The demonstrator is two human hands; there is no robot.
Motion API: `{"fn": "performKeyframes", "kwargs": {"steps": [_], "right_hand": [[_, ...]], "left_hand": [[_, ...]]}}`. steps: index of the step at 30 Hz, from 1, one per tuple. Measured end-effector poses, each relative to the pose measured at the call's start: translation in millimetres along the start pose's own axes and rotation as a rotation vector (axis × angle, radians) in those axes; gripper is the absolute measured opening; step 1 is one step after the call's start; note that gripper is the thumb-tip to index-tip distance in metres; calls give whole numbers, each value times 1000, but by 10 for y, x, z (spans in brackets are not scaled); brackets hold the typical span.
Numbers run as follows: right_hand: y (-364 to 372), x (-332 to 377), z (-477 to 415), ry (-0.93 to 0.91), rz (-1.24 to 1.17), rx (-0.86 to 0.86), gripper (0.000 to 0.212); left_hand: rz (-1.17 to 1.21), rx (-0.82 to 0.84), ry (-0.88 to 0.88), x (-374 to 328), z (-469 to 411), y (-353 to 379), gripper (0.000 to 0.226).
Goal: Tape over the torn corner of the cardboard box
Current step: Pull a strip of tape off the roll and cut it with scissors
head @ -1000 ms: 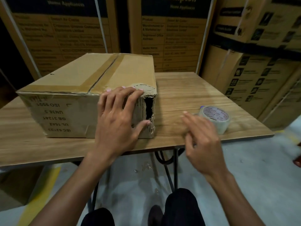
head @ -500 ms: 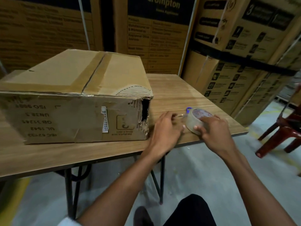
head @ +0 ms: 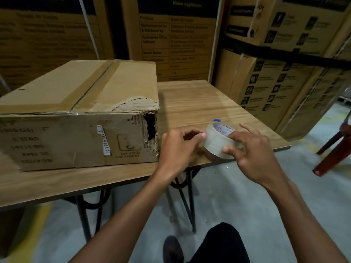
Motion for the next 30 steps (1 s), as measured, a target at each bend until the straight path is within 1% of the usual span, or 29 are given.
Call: {"fn": "performKeyframes", "kwargs": {"steps": [2, 6, 8, 10, 12, 15, 18, 22, 25, 26, 28, 30], "right_hand": [[-6, -21, -24, -63, 0, 0, 36], [-86, 107, -60, -256, -43, -79, 36], [-111, 149, -77, -310, -99, -87, 38], [-139, 189, -105, -345, -141, -90, 34], [-160, 242, -146, -368, -163, -77, 34], [-187, 314, -207, -387, -152, -56, 35], [-201, 331, -276, -375, -102, -26, 28], [-202, 367, -298, -411, -78, 25, 20], [-195, 376, -247, -450, -140, 80, 23], [-187, 374, -216, -462, -169, 87, 23], [-169, 362, -165, -469, -210, 73, 22], [-162, 344, -144, -458, -226, 28, 23]], "left_hand": [[3, -2, -10, -21, 34, -23, 15], [0, 5, -32, -92, 59, -110, 9], [41, 7, -50, -139, 102, -161, 9], [99, 15, -57, -194, 159, -195, 9], [126, 17, -64, -229, 217, -223, 10], [229, 12, -93, -254, 277, -278, 12], [348, 6, -113, -289, 341, -353, 7], [337, -11, -128, -354, 360, -433, 5], [333, -15, -130, -385, 365, -499, 3], [320, -10, -123, -405, 376, -516, 8], [291, -14, -118, -430, 396, -558, 17], [289, -21, -106, -444, 395, -588, 18]]}}
Point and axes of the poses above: each hand's wrist, its own z-axis away from the middle knuckle, its own y-axis out of the palm, x = y × z, the point moved 7 cm from there along -z, towards the middle knuckle, and after that the axes turned 5 degrees about x, right-handed, at the moved point
